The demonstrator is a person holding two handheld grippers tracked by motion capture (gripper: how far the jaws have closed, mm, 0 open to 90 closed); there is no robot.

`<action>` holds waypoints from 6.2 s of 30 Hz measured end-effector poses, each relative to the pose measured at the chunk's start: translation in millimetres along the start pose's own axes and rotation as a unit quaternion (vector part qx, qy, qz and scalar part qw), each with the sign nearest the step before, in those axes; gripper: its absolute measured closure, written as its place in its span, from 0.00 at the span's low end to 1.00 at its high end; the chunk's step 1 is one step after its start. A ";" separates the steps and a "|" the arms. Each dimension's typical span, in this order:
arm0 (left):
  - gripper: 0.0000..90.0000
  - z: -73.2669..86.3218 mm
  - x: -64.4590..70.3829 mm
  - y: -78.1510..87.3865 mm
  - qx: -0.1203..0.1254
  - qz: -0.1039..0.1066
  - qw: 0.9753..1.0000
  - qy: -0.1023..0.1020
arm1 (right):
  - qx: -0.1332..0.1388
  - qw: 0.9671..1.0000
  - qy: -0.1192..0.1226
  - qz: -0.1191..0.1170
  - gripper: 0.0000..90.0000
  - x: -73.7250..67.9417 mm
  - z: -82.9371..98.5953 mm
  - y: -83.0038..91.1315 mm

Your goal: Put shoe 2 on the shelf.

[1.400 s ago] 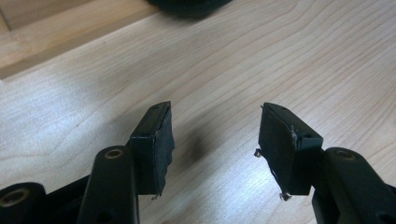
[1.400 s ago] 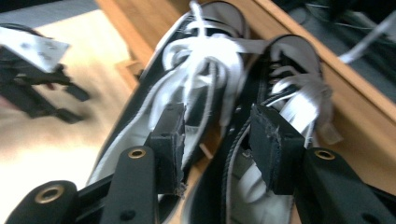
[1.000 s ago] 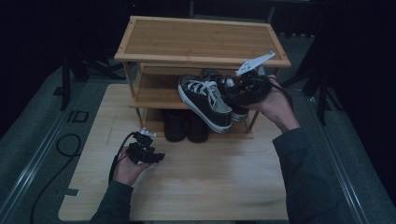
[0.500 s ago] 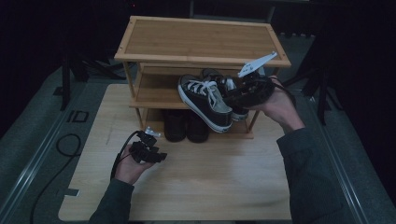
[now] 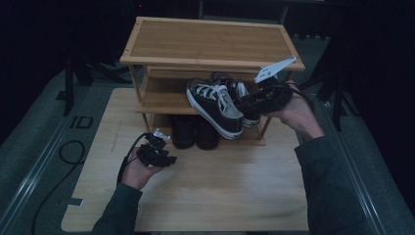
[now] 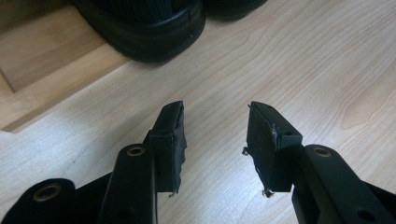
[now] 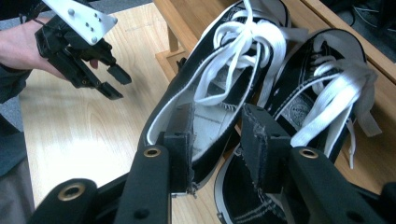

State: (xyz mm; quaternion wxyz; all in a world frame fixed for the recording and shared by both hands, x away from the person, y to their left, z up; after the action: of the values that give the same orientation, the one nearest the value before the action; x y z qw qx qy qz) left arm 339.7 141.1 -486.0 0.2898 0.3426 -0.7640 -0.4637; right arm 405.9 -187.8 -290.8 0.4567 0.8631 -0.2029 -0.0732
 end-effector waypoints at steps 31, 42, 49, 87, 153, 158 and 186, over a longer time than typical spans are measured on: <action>0.91 -32.3 3.7 31.7 0.057 -0.004 0.998 -0.027 | -0.014 0.999 0.019 -0.024 0.97 -5.5 42.1 4.2; 1.00 -48.7 11.0 36.7 0.062 -0.011 0.997 -0.034 | -0.022 0.999 0.029 -0.034 0.99 -10.9 54.0 -4.5; 1.00 -58.7 14.4 43.2 0.073 -0.018 0.996 -0.039 | -0.023 0.998 0.027 -0.042 0.99 -15.1 61.8 -16.8; 1.00 -121.2 19.6 60.6 0.098 -0.086 0.990 -0.045 | -0.026 0.997 0.022 -0.074 1.00 -25.7 94.9 -53.1; 1.00 -145.5 6.6 52.0 0.086 -0.166 0.982 -0.025 | 0.038 0.994 0.044 -0.092 1.00 -44.3 54.4 -58.8; 1.00 -145.0 5.2 52.4 0.087 -0.162 0.983 -0.023 | 0.040 0.994 0.044 -0.094 1.00 -45.7 48.5 -61.6; 0.98 -130.6 -13.6 61.9 0.084 -0.168 0.982 -0.010 | 0.040 0.994 0.046 -0.094 1.00 -45.3 44.3 -64.3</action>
State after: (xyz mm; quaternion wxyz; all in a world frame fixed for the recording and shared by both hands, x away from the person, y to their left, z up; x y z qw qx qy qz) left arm 431.4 106.0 -379.1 0.1702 0.4845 -0.7346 -0.4436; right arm 369.2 -170.3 -371.4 0.4217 0.8984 -0.1019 -0.0675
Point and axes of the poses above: each handheld gripper's, and its own axes: y roughly backward along the jaws, z roughly out of its underside, x roughly to its right, the point moved 1 cm from there along -y, roughly forward along the jaws, and after that the axes turned 10 degrees about -x, right-handed, at the moved point
